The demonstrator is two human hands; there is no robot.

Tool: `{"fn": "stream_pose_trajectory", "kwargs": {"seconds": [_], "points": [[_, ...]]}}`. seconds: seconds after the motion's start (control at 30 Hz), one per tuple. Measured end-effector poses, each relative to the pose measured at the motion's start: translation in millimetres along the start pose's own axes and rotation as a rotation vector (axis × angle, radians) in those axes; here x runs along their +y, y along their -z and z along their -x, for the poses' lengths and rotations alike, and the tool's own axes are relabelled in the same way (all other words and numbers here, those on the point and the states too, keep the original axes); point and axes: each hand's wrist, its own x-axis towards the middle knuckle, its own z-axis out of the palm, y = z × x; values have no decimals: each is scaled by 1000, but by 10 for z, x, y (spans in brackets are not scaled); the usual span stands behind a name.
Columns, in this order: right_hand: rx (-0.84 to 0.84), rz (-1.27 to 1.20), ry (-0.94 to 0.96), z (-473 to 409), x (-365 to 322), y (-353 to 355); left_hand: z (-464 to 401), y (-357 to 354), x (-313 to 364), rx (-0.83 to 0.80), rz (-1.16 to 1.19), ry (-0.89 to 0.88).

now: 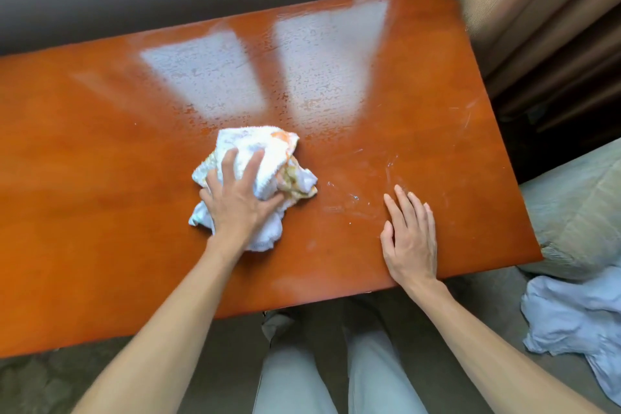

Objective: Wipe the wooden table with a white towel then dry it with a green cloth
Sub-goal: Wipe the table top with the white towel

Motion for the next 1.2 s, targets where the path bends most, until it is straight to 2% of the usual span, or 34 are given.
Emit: {"fn": "stream_pose_trajectory", "kwargs": {"seconds": [0.13,0.27,0.4,0.57,0.77,0.87,1.2], "points": [[16,-19,3,-6,5,-6,-412,158,-191,30,34,74],[27,-32,18,0,13,-5,-388,136,-304,115,60,181],[45,-36,23,7,15,-15,-98,59,-299,165,107,289],[57,-33,38,1,-2,-11,691,-175,-74,183,74,372],[54,-19,43,-4,-5,2,1417,-380,669,83,79,342],[52,-21,42,-2,1,-6,1553,-449,1000,-9,18,259],[-3,74,41,-17,-6,-6,743,-458,970,59,-66,-111]]}}
